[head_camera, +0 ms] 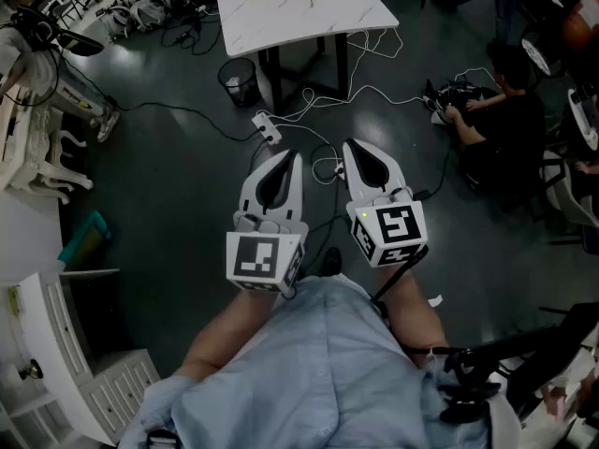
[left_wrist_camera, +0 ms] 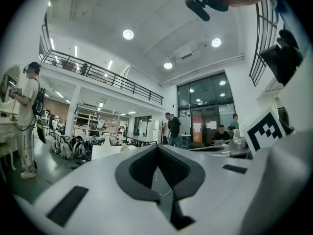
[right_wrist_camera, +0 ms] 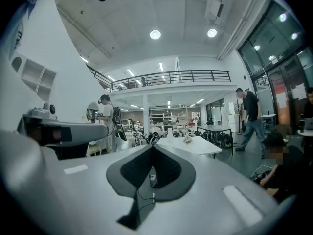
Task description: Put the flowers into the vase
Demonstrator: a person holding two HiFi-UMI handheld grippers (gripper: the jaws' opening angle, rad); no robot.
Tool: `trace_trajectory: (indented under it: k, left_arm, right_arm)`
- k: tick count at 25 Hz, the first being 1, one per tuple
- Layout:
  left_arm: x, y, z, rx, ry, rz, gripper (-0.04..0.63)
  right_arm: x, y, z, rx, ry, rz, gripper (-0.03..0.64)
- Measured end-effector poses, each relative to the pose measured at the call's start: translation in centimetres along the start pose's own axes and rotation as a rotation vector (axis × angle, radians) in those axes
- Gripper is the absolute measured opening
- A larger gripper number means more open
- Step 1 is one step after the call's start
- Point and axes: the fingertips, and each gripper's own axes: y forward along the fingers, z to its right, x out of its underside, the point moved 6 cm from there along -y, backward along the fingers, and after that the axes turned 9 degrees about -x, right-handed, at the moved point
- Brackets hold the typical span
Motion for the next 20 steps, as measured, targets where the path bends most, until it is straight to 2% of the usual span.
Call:
trace_trajectory:
  k: [11, 15, 20]
  left_arm:
    - [0.8, 2.5, 3.1, -0.009, 0.022, -0.030, 0.005]
    - [1.0, 3.7, 4.8, -0.017, 0.032, -0.035, 0.005]
    - [1.1, 5.1, 6.2, -0.031, 0.036, -0.046, 0.005]
  right_arm:
    - [0.8, -1.3, 4.0, -0.006, 0.032, 0.003, 0.000]
    - [1.1, -2.0, 6.2, -0.016, 0.077, 0.021, 0.002]
    - [1.9, -3.1, 9.9, 0.045, 0.110, 0.009, 0.002]
